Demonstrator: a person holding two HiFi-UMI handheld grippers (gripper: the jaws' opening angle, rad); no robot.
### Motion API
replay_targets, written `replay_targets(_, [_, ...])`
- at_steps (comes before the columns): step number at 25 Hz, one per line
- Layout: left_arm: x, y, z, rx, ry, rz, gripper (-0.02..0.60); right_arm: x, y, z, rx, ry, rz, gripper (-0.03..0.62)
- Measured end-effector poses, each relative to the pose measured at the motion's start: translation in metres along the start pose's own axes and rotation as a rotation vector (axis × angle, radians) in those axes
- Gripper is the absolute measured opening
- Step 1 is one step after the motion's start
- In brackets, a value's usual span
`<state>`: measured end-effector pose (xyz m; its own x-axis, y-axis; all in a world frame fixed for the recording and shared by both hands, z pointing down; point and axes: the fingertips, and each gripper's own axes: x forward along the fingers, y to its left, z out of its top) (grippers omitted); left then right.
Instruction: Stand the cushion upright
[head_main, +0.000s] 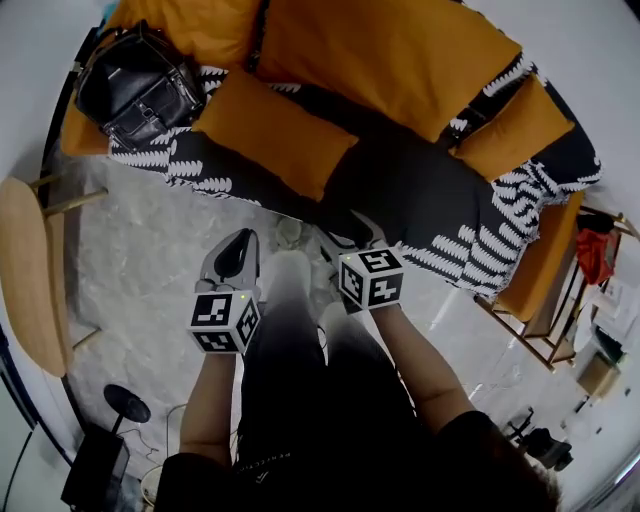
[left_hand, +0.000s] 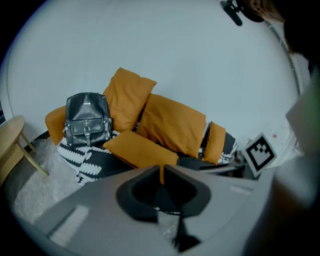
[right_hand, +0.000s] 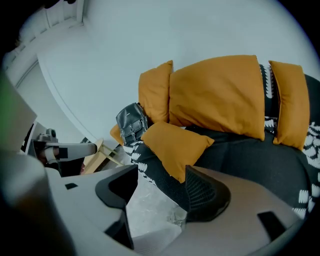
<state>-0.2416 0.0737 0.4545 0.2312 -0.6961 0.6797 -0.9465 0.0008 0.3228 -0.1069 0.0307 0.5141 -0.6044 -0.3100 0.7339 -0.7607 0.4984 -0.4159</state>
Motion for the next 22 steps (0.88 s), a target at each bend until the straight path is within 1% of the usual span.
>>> replay_targets(4, [0.022, 0.011, -0.009, 0.006, 0.029, -0.004, 0.031, 0.029, -0.012, -0.005, 0.074, 0.003, -0.007, 0.291])
replay_targets(9, [0.042, 0.023, -0.025, -0.006, 0.065, -0.013, 0.031, 0.060, -0.020, -0.014, 0.145, 0.010, -0.015, 0.316])
replay_targets(16, [0.072, 0.028, -0.035, -0.018, 0.081, -0.026, 0.031, 0.090, -0.046, -0.023, 0.236, 0.002, -0.048, 0.347])
replay_targets(22, [0.089, 0.035, -0.046, -0.034, 0.096, -0.027, 0.031, 0.112, -0.057, -0.029, 0.303, -0.001, -0.034, 0.380])
